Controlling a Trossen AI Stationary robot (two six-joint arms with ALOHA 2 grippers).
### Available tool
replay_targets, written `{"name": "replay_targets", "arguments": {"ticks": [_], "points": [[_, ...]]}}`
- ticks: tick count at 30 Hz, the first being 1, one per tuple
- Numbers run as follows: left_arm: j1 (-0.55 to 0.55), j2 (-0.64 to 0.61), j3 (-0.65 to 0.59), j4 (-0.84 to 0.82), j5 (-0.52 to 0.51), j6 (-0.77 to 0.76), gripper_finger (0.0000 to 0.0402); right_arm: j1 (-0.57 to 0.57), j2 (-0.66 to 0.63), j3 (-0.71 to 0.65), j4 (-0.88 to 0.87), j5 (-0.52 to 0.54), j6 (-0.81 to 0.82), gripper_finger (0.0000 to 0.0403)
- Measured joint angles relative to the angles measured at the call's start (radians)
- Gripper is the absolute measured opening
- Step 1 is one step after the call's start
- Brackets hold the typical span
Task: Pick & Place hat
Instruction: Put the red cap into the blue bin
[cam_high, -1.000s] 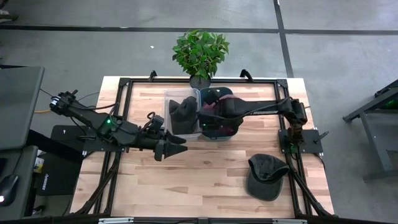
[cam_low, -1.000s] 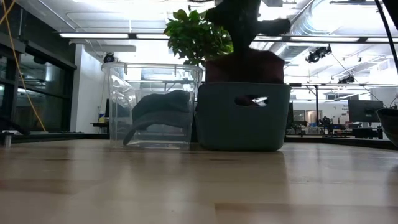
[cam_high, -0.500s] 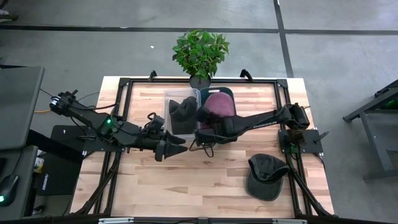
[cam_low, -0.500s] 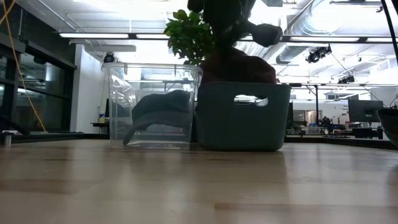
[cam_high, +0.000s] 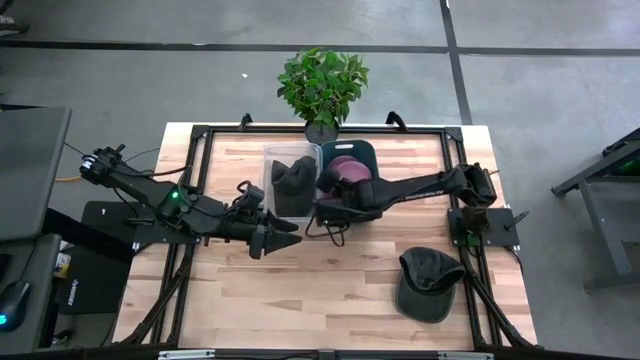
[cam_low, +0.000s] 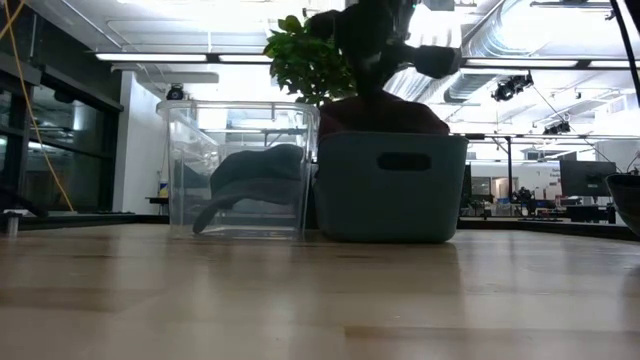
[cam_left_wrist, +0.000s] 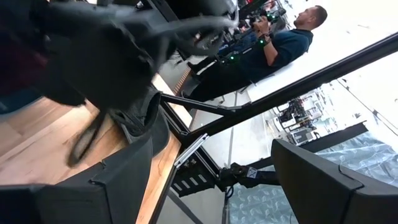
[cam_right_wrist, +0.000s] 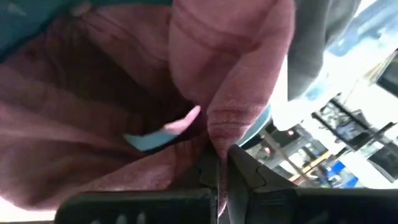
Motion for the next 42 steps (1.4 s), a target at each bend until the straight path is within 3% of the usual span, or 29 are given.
{"name": "replay_targets", "arguments": {"ticks": [6,23,33,37,42], "points": [[0.0,0.0,0.0,0.0,0.0,-0.002,0.0311,-0.052,0.0,0.0,0.007,0.01,-0.027,0.0],[0.0,0.0,0.0,0.0,0.0,0.003,0.0311,-0.064,0.0,0.0,0.013,-0.227,0.046,0.0],[0.0,0.0,0.0,0.0,-0.003,0.0,0.0311,-0.154,0.0,0.0,-0.006,-0.2,0.061,0.0],[0.0,0.0,0.0,0.0,-0.003,-0.011,0.0311,-0.178,0.0,-0.001,-0.008,-0.255,0.1,0.0],[0.0,0.0,0.0,0.0,-0.003,-0.015,0.0311,-0.17,0.0,-0.116,0.006,-0.279,0.091,0.0]]}}
